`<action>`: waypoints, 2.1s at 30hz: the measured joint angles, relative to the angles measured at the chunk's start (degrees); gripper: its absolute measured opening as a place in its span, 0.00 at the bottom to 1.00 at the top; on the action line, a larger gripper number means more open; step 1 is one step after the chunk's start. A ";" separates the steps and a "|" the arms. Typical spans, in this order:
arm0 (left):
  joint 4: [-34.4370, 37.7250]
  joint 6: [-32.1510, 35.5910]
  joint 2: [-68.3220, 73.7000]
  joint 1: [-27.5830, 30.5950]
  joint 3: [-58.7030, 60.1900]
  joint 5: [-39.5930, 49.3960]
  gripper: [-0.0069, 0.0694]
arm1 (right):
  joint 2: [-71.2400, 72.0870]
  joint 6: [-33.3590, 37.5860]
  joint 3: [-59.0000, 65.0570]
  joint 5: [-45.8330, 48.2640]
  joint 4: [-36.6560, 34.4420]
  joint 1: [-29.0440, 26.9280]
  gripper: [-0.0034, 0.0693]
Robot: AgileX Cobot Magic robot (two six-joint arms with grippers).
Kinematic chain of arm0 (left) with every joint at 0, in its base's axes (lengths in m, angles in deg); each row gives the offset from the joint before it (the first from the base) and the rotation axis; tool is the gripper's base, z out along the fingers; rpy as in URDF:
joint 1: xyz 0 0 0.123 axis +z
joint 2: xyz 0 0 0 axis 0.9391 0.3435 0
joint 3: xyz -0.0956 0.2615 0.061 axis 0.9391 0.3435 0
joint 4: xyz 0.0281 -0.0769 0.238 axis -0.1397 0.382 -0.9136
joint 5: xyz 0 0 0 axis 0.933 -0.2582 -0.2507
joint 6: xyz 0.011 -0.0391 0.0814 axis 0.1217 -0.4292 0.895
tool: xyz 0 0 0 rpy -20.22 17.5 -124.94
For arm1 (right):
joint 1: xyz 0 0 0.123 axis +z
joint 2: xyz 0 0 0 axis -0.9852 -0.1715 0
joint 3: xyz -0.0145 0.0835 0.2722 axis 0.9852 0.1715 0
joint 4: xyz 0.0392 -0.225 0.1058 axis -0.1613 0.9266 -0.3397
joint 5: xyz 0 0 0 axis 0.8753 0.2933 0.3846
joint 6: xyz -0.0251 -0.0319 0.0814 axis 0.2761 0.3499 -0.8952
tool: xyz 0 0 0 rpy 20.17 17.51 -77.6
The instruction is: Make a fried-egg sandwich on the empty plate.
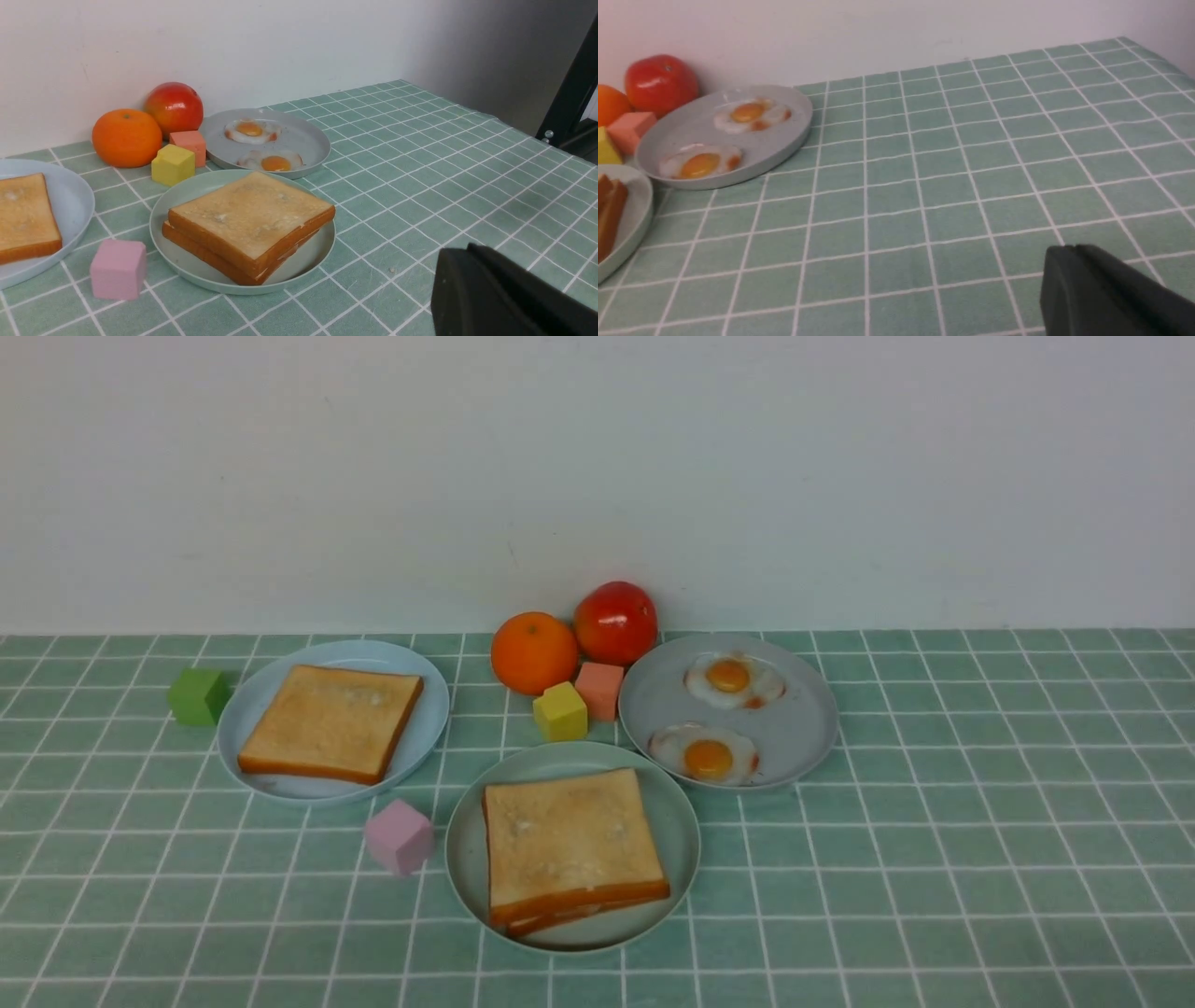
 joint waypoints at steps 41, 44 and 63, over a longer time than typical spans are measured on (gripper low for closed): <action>-5.86 -2.86 -0.68 9.90 1.63 -5.41 0.07 | 0.00 28.26 -0.40 5.59 -18.83 -4.04 0.05; -8.93 -5.35 -3.50 21.32 2.46 -4.11 0.07 | 0.00 28.26 -0.40 5.60 -18.87 -4.04 0.05; -10.12 -17.91 -5.81 38.95 8.49 11.37 0.07 | 0.00 28.26 -0.40 5.60 -18.87 -4.04 0.08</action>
